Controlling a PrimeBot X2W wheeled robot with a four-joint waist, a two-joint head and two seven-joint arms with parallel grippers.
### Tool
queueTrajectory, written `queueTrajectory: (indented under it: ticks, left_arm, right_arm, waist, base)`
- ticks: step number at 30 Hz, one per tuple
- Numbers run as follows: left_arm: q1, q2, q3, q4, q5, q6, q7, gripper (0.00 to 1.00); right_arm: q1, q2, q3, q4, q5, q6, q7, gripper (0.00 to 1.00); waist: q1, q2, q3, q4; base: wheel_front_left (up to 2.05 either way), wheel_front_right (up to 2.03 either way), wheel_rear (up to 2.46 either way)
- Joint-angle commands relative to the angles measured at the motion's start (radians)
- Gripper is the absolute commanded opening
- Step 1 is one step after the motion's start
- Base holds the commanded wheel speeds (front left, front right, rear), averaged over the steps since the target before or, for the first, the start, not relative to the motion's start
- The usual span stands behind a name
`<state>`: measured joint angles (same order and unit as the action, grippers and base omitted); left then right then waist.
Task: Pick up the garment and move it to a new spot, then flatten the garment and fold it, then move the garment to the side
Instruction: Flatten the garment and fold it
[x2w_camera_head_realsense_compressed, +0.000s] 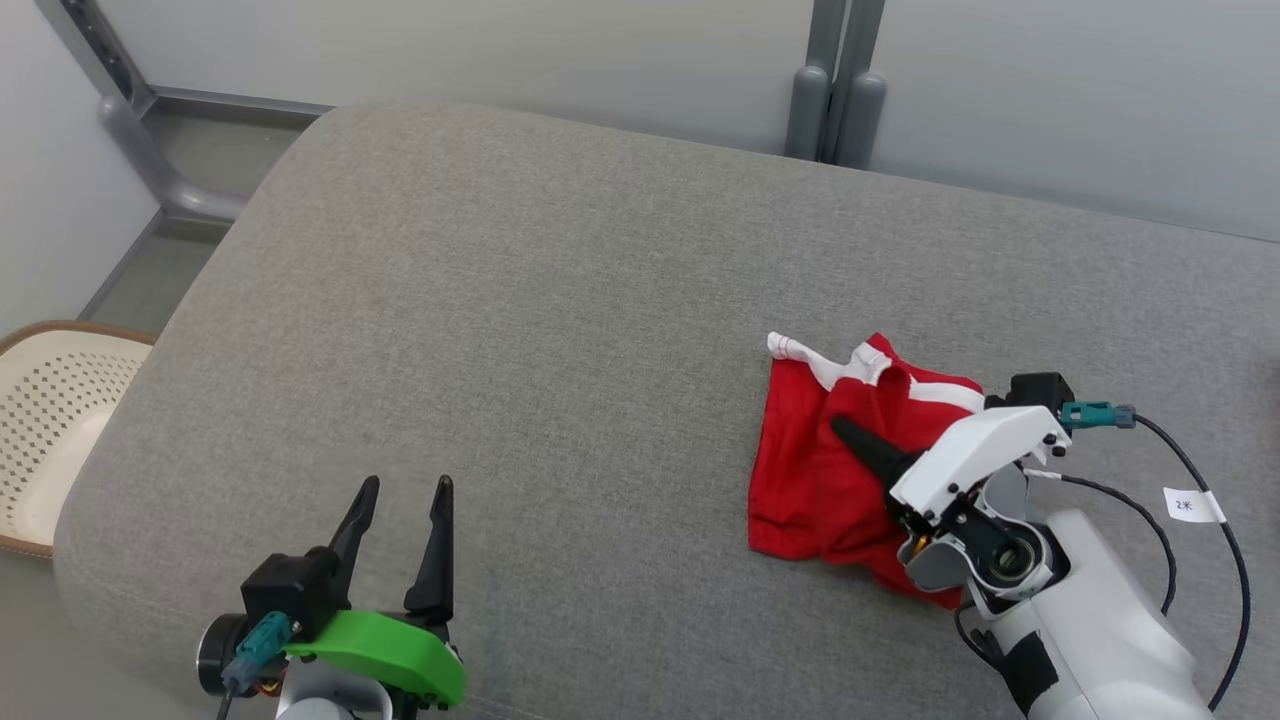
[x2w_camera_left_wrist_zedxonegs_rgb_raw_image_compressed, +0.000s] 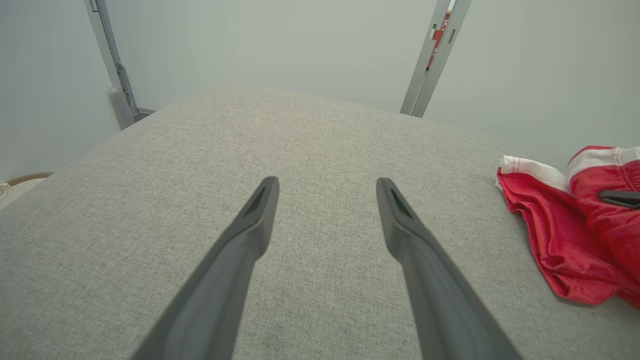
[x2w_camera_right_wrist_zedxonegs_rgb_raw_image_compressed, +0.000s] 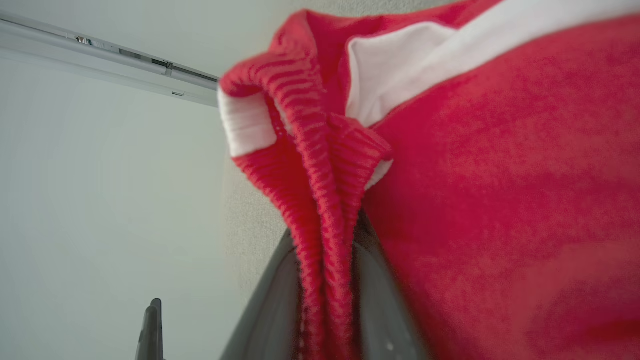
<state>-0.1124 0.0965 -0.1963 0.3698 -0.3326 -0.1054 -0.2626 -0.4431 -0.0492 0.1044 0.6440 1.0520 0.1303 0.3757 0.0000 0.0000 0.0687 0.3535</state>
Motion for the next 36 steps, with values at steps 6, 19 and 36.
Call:
queueTrajectory:
  ticks: [6, 19, 36]
  left_arm:
    - [0.006, 0.000, 0.017, 0.001, -0.002, 0.003, -0.002, 1.00]
    - [0.030, 0.026, 0.067, -0.071, 0.020, 0.018, -0.002, 1.00]
    - [0.104, 0.060, 0.107, -0.210, 0.033, 0.075, 0.009, 1.00]
  right_arm:
    - [-0.056, -0.004, 0.050, 0.052, 0.025, 0.001, -0.069, 1.00]
    - [0.063, -0.123, 0.120, -0.347, -0.094, 0.001, -0.251, 1.00]
    - [0.244, -0.206, 0.056, -0.429, -0.469, 0.001, -0.628, 1.00]
  waist:
    - [0.0000, 0.0000, -0.002, -0.015]
    - [0.0000, 0.0000, -0.044, -0.197]
    - [0.0000, 0.0000, -0.080, -0.324]
  base:
    - [0.00, 0.00, 0.00]
    - [0.00, 0.00, 0.00]
    - [0.00, 0.00, 0.00]
